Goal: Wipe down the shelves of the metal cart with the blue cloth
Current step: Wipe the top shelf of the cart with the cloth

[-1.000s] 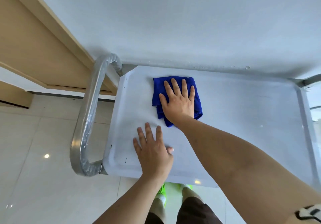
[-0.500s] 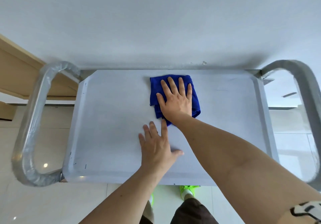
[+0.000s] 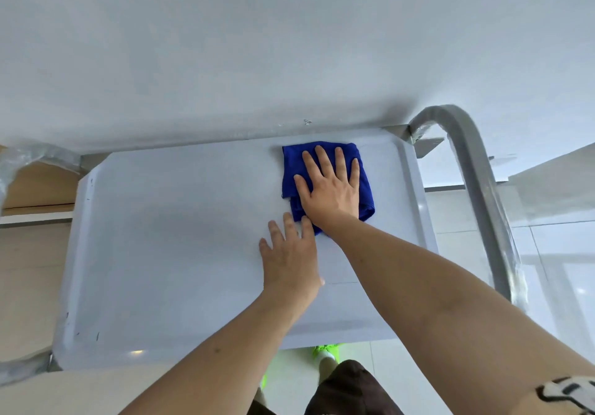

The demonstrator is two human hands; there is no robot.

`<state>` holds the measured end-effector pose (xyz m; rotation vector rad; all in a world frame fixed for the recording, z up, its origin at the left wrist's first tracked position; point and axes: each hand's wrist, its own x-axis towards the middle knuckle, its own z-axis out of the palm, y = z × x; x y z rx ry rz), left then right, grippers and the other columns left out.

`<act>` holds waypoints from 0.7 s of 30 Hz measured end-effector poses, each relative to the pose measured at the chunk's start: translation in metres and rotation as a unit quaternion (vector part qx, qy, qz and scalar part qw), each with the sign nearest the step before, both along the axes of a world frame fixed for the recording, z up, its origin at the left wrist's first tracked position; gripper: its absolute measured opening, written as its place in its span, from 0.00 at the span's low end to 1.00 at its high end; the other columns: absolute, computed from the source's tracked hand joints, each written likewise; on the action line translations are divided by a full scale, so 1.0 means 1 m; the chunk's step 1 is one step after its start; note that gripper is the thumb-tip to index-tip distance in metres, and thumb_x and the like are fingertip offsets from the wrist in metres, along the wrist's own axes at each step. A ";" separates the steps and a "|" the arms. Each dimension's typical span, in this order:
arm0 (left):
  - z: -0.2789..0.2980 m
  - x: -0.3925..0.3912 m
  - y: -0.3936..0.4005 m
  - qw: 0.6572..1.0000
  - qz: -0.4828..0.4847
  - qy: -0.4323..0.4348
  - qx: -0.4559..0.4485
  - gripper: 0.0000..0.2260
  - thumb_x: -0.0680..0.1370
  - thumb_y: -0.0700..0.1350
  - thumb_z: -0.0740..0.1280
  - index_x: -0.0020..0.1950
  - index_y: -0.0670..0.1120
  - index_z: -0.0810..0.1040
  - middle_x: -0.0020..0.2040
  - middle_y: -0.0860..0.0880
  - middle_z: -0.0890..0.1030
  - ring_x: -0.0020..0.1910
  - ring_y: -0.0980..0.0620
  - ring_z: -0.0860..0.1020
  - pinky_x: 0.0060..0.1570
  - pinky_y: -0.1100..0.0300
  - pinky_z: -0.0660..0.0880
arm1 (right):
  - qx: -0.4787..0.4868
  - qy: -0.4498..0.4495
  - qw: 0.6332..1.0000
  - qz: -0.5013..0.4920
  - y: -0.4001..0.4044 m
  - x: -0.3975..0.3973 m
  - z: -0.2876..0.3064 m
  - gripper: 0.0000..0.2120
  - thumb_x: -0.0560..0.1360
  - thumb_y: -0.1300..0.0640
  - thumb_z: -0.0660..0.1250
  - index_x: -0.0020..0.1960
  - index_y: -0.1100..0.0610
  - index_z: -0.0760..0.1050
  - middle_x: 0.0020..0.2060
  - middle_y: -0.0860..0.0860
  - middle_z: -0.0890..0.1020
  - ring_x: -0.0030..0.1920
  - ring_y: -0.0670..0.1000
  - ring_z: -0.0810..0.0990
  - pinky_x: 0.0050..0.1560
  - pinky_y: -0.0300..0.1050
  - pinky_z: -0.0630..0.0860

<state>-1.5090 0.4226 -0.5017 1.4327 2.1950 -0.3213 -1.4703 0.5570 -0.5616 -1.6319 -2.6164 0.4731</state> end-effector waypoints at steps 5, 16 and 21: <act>-0.011 0.028 0.013 0.996 0.027 -0.033 -0.075 0.60 0.65 0.59 0.78 0.78 0.50 0.35 0.79 0.37 0.41 0.77 0.30 0.44 0.70 0.32 0.58 | -0.006 -0.004 1.000 -0.016 0.021 0.037 0.001 0.31 0.81 0.33 0.41 0.81 0.42 0.51 0.81 0.45 0.54 0.81 0.55 0.42 0.76 0.60 0.31; -0.010 0.031 0.027 0.991 0.009 -0.005 -0.135 0.59 0.66 0.58 0.78 0.79 0.45 0.37 0.78 0.34 0.42 0.76 0.28 0.46 0.67 0.31 0.61 | -0.006 -0.035 0.997 -0.062 0.026 0.098 0.005 0.35 0.78 0.27 0.39 0.81 0.41 0.51 0.81 0.45 0.54 0.81 0.56 0.43 0.74 0.68 0.33; -0.007 0.032 0.027 0.991 0.005 0.010 -0.137 0.59 0.65 0.58 0.79 0.79 0.45 0.39 0.78 0.33 0.43 0.76 0.28 0.48 0.66 0.32 0.63 | -0.015 -0.042 0.996 -0.076 0.005 0.115 0.006 0.35 0.79 0.28 0.39 0.81 0.42 0.48 0.82 0.45 0.53 0.81 0.56 0.41 0.73 0.70 0.32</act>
